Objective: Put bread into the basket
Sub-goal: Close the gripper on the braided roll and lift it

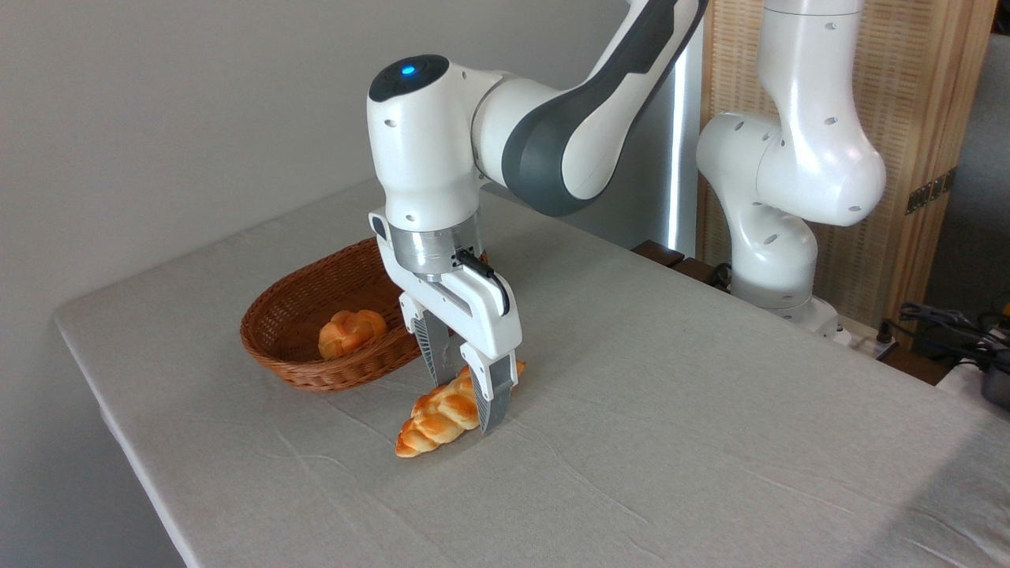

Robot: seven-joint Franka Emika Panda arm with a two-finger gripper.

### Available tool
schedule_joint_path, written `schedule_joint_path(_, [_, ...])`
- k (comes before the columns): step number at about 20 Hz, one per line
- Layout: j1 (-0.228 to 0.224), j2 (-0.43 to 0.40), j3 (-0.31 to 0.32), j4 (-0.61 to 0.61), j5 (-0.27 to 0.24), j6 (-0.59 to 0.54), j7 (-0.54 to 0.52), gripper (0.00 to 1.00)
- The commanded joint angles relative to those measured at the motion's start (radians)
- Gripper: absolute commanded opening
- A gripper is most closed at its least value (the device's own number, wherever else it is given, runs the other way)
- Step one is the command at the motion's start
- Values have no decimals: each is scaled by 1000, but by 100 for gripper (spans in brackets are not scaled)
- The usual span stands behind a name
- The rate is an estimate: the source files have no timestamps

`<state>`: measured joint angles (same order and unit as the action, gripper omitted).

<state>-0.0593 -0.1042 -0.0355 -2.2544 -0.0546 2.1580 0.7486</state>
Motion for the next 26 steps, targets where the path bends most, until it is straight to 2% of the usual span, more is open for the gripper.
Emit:
schedule_joint_path(1, [-4, 35, 2, -2, 5, 31, 20, 98])
schedule_joint_path(3, [-5, 38, -3, 1, 4, 29, 20, 84])
schedule_joint_path(8, [-16, 41, -11, 4, 4, 31, 20, 29])
schedule_joint_path(9, [-17, 41, -12, 4, 4, 31, 20, 24])
schedule_joint_path(22, [-16, 35, -6, 25, 4, 17, 25, 24])
schedule_joint_path(26, [-16, 31, 0, 62, 7, -53, 28, 24])
